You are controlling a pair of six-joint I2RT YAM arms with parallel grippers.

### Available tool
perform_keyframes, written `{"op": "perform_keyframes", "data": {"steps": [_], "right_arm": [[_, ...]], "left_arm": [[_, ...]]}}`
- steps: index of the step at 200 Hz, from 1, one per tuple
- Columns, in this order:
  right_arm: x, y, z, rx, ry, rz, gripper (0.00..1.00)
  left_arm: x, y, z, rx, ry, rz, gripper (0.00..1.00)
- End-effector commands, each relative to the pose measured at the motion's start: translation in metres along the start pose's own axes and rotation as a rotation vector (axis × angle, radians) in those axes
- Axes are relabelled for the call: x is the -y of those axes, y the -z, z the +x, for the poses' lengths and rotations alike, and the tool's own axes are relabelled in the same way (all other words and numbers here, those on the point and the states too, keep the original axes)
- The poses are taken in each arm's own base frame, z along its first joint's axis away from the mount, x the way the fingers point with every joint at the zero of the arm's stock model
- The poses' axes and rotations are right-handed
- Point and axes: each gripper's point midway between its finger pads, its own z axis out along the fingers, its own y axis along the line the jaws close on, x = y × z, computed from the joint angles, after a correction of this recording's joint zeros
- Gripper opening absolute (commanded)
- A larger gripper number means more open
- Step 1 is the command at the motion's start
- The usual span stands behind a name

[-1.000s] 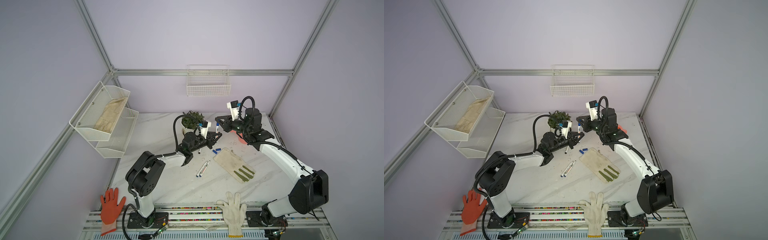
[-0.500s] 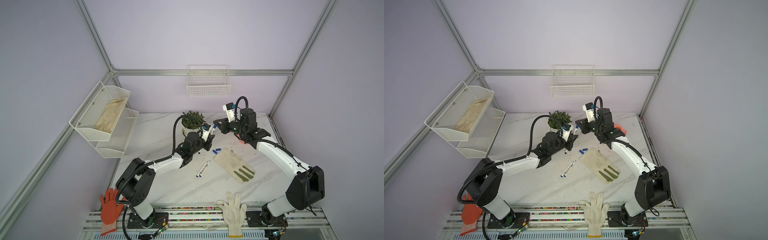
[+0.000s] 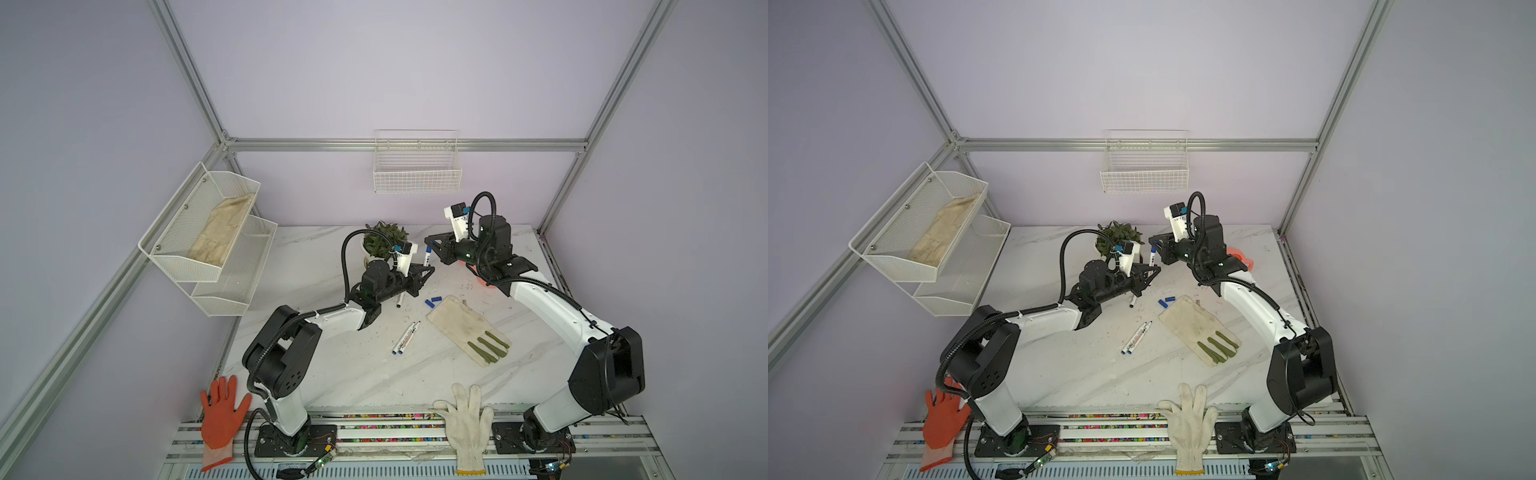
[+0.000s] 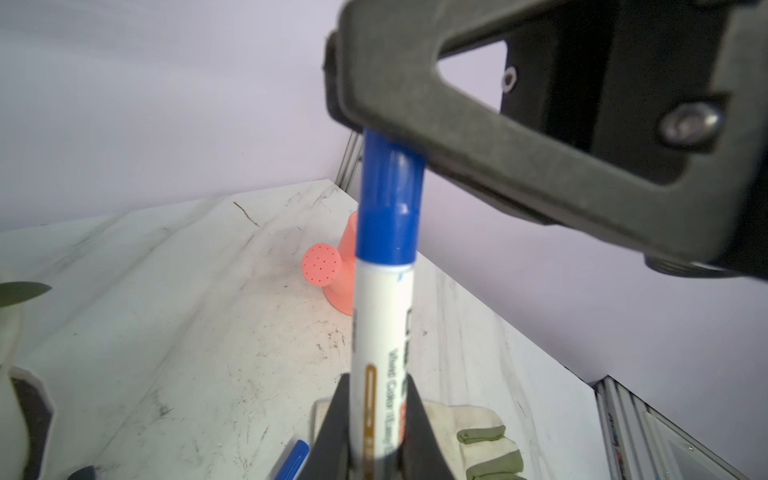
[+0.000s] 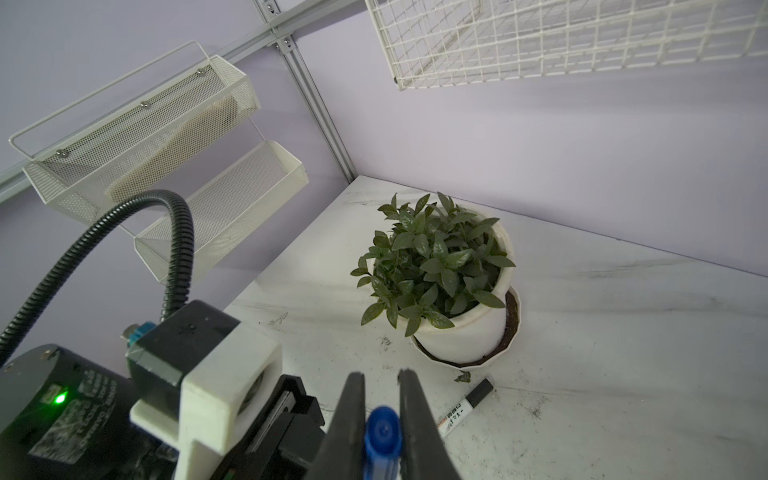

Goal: Insert the pens into the pen caps

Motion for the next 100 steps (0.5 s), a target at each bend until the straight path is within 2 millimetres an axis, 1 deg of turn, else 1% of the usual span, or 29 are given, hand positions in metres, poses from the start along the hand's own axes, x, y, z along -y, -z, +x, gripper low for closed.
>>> {"op": "perform_keyframes", "data": {"steps": [1,10,15,27,41,57,77,100], "right_arm": [[-0.005,0.020,0.175,-0.590,-0.324,-0.024,0.00],[-0.004,0.021,0.178,-0.596,-0.332,-0.024,0.00],[-0.004,0.021,0.180,-0.600,-0.332,-0.021,0.00],[0.007,0.023,0.186,-0.623,-0.319,0.043,0.00],[0.014,0.025,0.199,-0.671,-0.288,0.100,0.00],[0.021,0.026,0.215,-0.731,-0.239,0.175,0.00],[0.020,0.023,0.232,-0.787,-0.184,0.219,0.00],[0.018,0.020,0.242,-0.822,-0.169,0.224,0.00]], "left_arm": [[0.043,0.127,-0.287,0.934,-0.115,0.086,0.00],[0.045,0.131,-0.291,0.946,-0.147,0.054,0.00],[0.041,0.128,-0.289,0.925,-0.158,0.009,0.00],[0.042,0.129,-0.288,0.912,-0.232,-0.092,0.00],[0.045,0.128,-0.285,0.892,-0.327,-0.220,0.00],[0.048,0.128,-0.282,0.890,-0.400,-0.298,0.00],[0.037,0.134,-0.282,0.924,-0.374,-0.365,0.00],[0.030,0.140,-0.283,0.963,-0.353,-0.402,0.00]]}}
